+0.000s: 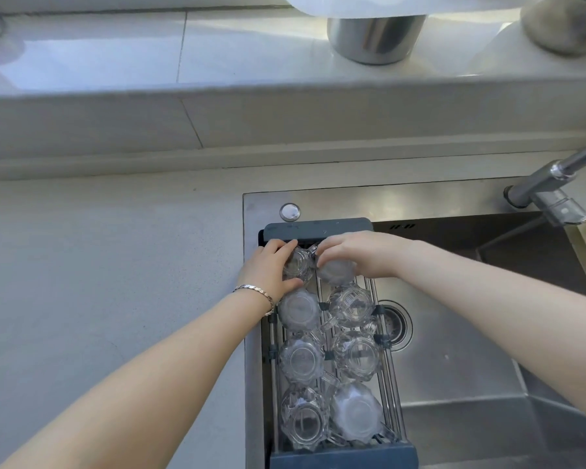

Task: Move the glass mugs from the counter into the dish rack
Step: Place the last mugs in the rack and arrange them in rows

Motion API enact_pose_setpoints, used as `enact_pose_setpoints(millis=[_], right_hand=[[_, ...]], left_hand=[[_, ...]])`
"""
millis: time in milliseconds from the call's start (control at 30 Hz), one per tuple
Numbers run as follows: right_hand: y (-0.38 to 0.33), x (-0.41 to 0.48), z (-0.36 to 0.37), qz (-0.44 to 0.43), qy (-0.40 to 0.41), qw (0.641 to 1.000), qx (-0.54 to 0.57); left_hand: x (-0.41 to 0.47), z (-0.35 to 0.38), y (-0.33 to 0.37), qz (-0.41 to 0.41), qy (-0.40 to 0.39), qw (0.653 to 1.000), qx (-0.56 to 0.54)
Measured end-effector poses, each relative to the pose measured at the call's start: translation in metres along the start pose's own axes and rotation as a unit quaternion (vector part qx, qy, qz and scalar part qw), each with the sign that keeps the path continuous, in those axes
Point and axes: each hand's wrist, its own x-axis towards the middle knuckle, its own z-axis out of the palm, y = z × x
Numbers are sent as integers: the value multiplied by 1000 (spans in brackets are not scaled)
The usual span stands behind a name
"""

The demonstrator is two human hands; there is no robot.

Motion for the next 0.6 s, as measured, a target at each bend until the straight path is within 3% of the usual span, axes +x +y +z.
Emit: enact_pose_setpoints(millis=[100,167,267,367,433,600], right_hand=[[3,-2,12,39,30,997,66],[4,-8,20,92,94,983,127],[-7,-17,36,181,199,947,177],[-30,-15,52,308,268,887,216],[-46,-6,55,358,275,869,204],[-53,26,55,390,210,895,44]], left_hand=[[0,1,0,1,3,1000,2],[1,0,0,1,6,1000,0],[1,1,1,-4,11,1000,-3],[0,2,2,-7,14,1000,-2],[1,1,1,-9,14,1000,-4],[4,-2,2,-16,6,1000,-5]])
